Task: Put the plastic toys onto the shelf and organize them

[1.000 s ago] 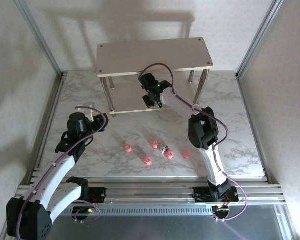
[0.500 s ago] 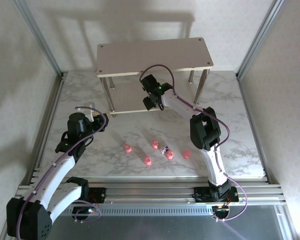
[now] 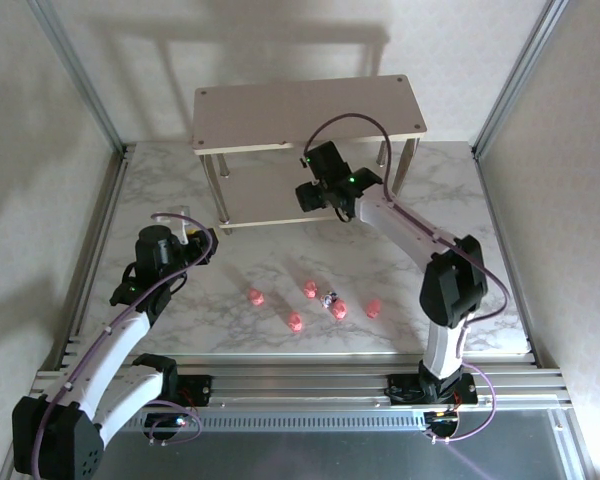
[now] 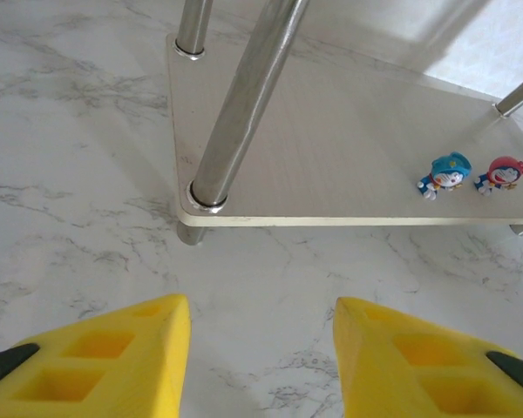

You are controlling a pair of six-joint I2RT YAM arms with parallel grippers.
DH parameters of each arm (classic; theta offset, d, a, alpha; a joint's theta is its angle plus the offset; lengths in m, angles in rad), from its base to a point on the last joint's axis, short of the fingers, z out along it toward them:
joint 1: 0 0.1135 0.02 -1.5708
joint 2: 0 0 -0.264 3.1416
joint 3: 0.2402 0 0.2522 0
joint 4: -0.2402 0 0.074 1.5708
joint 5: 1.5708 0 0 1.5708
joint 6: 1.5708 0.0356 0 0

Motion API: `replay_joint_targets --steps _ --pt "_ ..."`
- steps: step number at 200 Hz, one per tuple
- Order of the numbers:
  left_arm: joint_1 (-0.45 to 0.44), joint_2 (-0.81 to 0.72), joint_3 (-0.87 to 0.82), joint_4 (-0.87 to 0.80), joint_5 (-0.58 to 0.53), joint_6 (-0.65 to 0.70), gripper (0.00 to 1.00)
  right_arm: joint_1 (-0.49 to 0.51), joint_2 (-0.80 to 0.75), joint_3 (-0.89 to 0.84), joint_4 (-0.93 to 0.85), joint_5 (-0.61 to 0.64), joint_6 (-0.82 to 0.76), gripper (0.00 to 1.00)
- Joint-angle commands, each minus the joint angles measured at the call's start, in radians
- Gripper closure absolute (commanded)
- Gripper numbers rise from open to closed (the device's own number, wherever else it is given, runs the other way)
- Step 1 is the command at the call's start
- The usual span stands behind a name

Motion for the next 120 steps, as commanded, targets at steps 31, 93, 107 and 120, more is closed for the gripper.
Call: replay_joint_targets --steps 31,93,107,120 --pt "-0.093 -0.034 0.048 -0.056 -0.001 -0.049 0.54 0.069 -0.266 -0.266 -0.096 -0.062 0.027 0.38" --pt "-0.319 -0.027 0.003 -0.079 -0.152 -0.127 0.55 0.169 -0.516 -0.570 -0.222 -0.096 0.246 0.44" --pt "-0.347 -0.031 -0.013 -0.078 -0.165 -0.148 0.56 0.175 -0.525 -0.598 -0.241 -0.105 0.238 0.44" --pt "-0.382 -0.030 -0.023 -0.080 -0.187 -0.162 0.56 0.179 -0.516 -0.617 -0.249 -0.123 0.227 0.43"
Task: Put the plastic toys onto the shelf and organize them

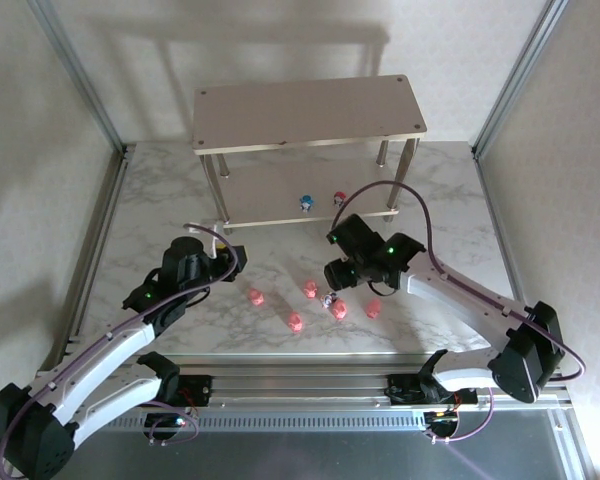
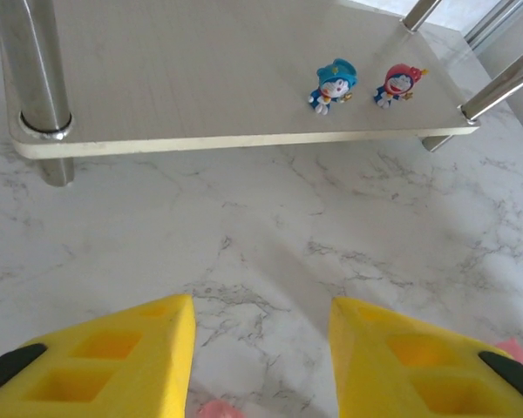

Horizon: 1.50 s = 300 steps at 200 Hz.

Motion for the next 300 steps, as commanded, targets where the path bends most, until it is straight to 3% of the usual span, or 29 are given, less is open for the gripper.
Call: replay_joint_targets --steps 1,33,105,300 --pt "-0.052 -0.011 -0.028 -0.011 -0.066 -0.056 0.56 0.011 -0.004 -0.036 -0.040 -0.028 0.027 0.43" --pt "-0.101 -0.003 -0.022 -0.009 -0.102 -0.073 0.56 0.019 0.047 -0.074 0.000 -0.039 0.000 0.41" --pt "-0.107 0.007 0.016 -0.046 -0.122 -0.054 0.56 0.019 0.221 -0.040 0.080 -0.060 -0.088 0.40" --pt "-0.105 0.040 0.033 -0.040 -0.149 -0.032 0.55 -0.012 0.393 -0.004 0.120 -0.182 -0.134 0.33"
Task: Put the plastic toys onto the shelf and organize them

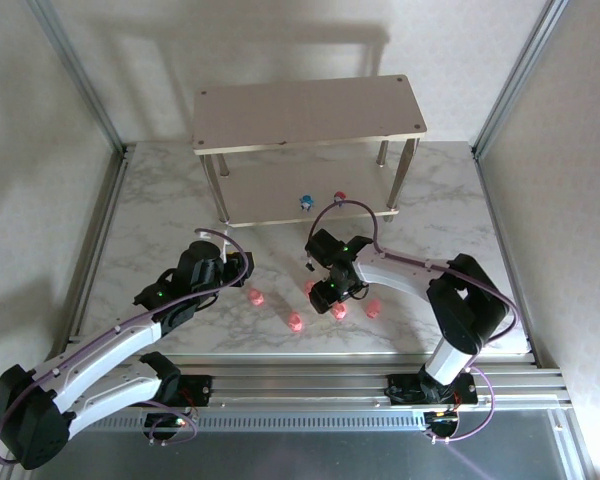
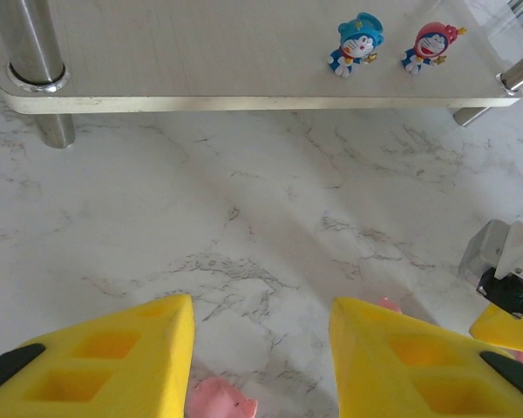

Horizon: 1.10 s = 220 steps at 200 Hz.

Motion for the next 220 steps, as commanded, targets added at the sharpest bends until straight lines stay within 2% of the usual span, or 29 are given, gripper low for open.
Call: replay_joint_targets --steps 1,44,68,94,131,153,169,220 --pt "-0.009 -0.019 0.021 -0.012 -0.030 0.015 0.55 -0.014 0.026 0.021 0.014 -0.025 0.000 0.33" --pt "-0.009 -0.034 0.018 -0.022 -0.038 0.013 0.55 -0.029 0.065 0.038 0.035 -0.055 0.008 0.33" --pt "-0.009 -0.035 0.018 -0.023 -0.039 0.015 0.55 -0.036 0.088 0.048 0.035 -0.072 0.016 0.37" --pt "-0.009 -0.035 0.018 -0.024 -0.042 0.015 0.55 -0.042 0.085 0.040 0.044 -0.079 0.030 0.45" --pt "-0.009 -0.032 0.019 -0.022 -0.044 0.017 0.55 -0.071 0.048 0.020 0.045 -0.103 0.061 0.64" --pt "-0.009 -0.028 0.019 -0.015 -0.036 0.015 0.55 -0.074 0.011 0.009 0.046 -0.115 0.088 0.65" --pt "-0.009 -0.021 0.019 -0.011 -0.030 0.015 0.55 -0.116 -0.028 0.002 0.059 -0.132 0.115 0.65" --pt "-0.012 -0.003 0.019 0.031 0.017 0.026 0.54 -0.175 -0.173 -0.013 0.129 -0.249 0.227 0.65"
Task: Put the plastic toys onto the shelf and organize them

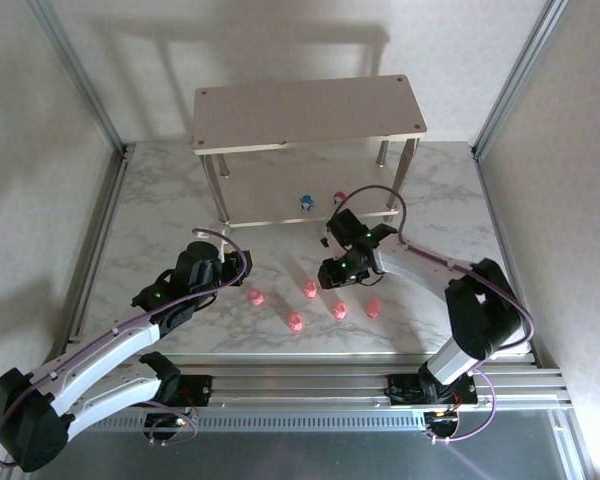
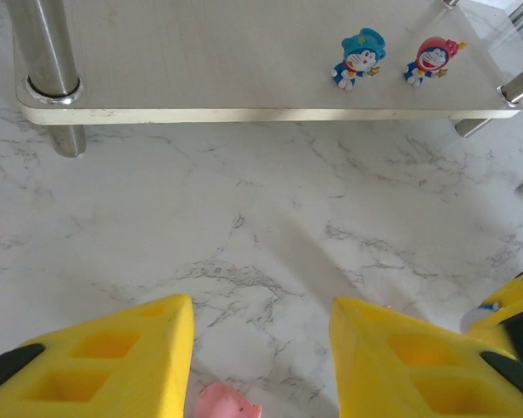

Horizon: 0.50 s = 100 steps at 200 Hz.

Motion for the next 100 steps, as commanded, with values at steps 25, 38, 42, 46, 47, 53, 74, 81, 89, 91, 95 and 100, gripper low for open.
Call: replay_joint_targets --steps 25,38,42,46,47,53,74,81,89,91,95,100 --pt "-0.045 0.015 0.000 0.102 0.079 0.052 0.52 -0.022 -0.125 -0.032 0.128 -0.160 0.185 0.64" --pt "-0.078 0.008 -0.019 0.146 0.079 0.069 0.52 -0.024 -0.159 -0.053 0.190 -0.191 0.250 0.63" --pt "-0.086 0.006 -0.024 0.158 0.079 0.073 0.52 -0.025 -0.171 -0.059 0.212 -0.201 0.273 0.63" --pt "-0.095 0.003 -0.030 0.170 0.081 0.078 0.51 -0.026 -0.181 -0.067 0.234 -0.210 0.295 0.63" --pt "-0.098 0.003 -0.031 0.173 0.082 0.080 0.51 -0.026 -0.184 -0.067 0.240 -0.214 0.302 0.62" --pt "-0.114 0.000 -0.038 0.192 0.083 0.086 0.51 -0.026 -0.198 -0.075 0.269 -0.232 0.330 0.62" --pt "-0.159 -0.011 -0.064 0.260 0.095 0.117 0.51 -0.026 -0.236 -0.080 0.344 -0.281 0.408 0.62" --pt "-0.173 -0.012 -0.070 0.280 0.100 0.128 0.52 -0.026 -0.243 -0.074 0.355 -0.292 0.424 0.62" --pt "-0.192 -0.011 -0.077 0.298 0.099 0.144 0.54 -0.025 -0.251 -0.066 0.362 -0.308 0.437 0.62" --pt "-0.197 -0.010 -0.076 0.300 0.098 0.149 0.55 -0.026 -0.252 -0.065 0.364 -0.313 0.440 0.62" --pt "-0.207 -0.009 -0.077 0.305 0.096 0.158 0.56 -0.026 -0.254 -0.061 0.369 -0.323 0.446 0.62" --pt "-0.219 -0.005 -0.078 0.310 0.096 0.169 0.56 -0.027 -0.256 -0.056 0.374 -0.331 0.453 0.62"
